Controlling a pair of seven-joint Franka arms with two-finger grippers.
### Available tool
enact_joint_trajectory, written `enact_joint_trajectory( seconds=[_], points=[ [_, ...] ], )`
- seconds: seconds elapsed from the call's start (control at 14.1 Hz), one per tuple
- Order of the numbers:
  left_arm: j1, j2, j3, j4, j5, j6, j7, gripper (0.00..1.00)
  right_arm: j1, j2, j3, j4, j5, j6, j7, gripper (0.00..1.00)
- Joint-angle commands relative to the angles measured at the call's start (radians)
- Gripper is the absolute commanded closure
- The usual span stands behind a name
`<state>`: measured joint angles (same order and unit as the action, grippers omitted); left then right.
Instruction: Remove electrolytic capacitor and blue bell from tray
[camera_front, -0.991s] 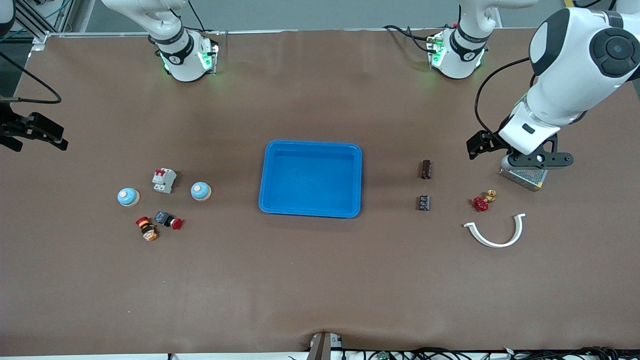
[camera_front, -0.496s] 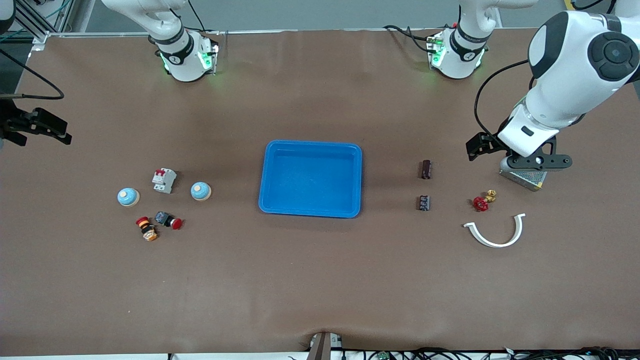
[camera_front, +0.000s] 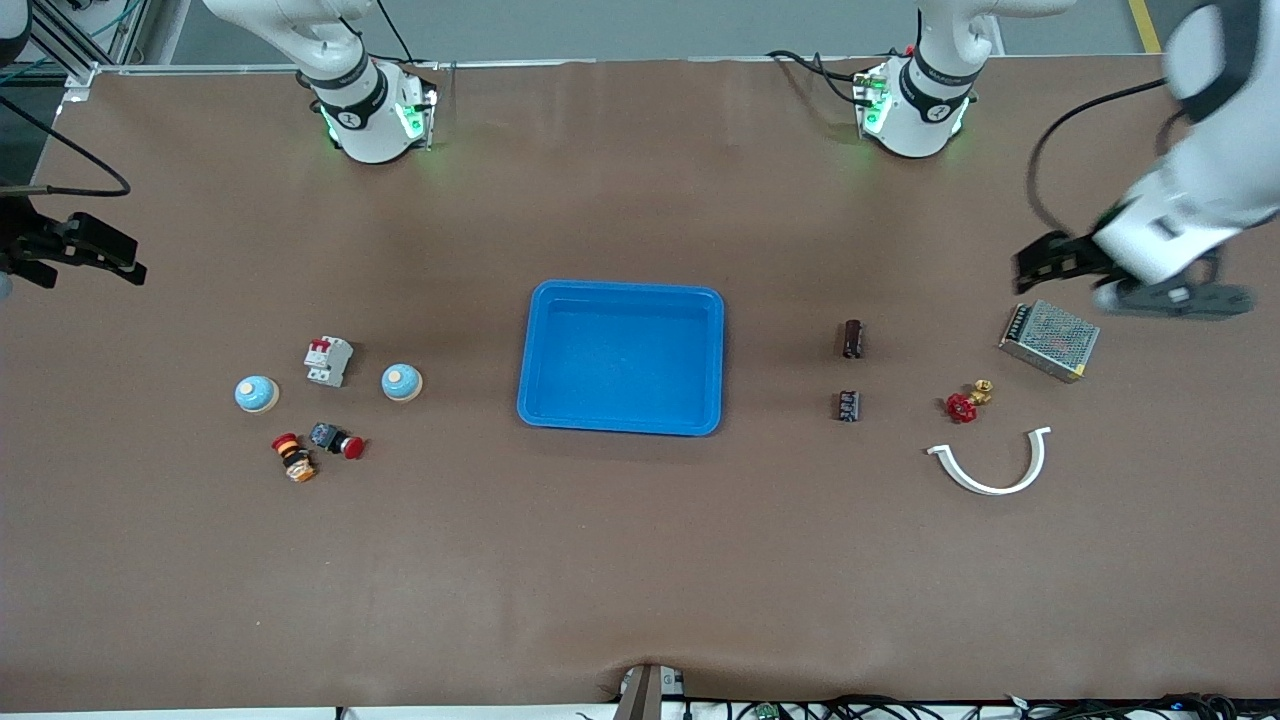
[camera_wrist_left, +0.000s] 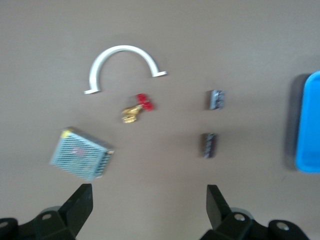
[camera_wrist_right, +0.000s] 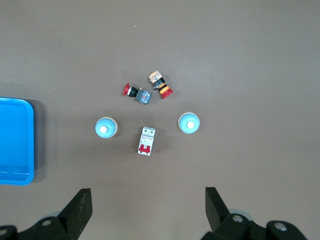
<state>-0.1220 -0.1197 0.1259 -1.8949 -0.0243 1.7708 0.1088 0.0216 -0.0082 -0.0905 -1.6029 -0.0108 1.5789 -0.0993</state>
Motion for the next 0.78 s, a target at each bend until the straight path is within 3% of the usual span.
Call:
enact_joint_trajectory(
  seconds=[0.0,0.42,0.71],
  points=[
    [-0.004,-0.035,0.029,-0.009,0.000,-0.022,0.058,0.00,0.004,-0.009,0.000,0.003,0.000,-0.013,0.015,0.00],
    [0.005,-0.037,-0.015,0.028,-0.009,-0.025,0.002,0.00,0.004,-0.009,0.000,0.003,0.000,-0.013,0.015,0.00],
    [-0.001,-0.015,-0.038,0.190,-0.014,-0.147,-0.014,0.00,0.006,-0.009,0.000,0.003,0.000,-0.013,0.015,0.00]
  ],
)
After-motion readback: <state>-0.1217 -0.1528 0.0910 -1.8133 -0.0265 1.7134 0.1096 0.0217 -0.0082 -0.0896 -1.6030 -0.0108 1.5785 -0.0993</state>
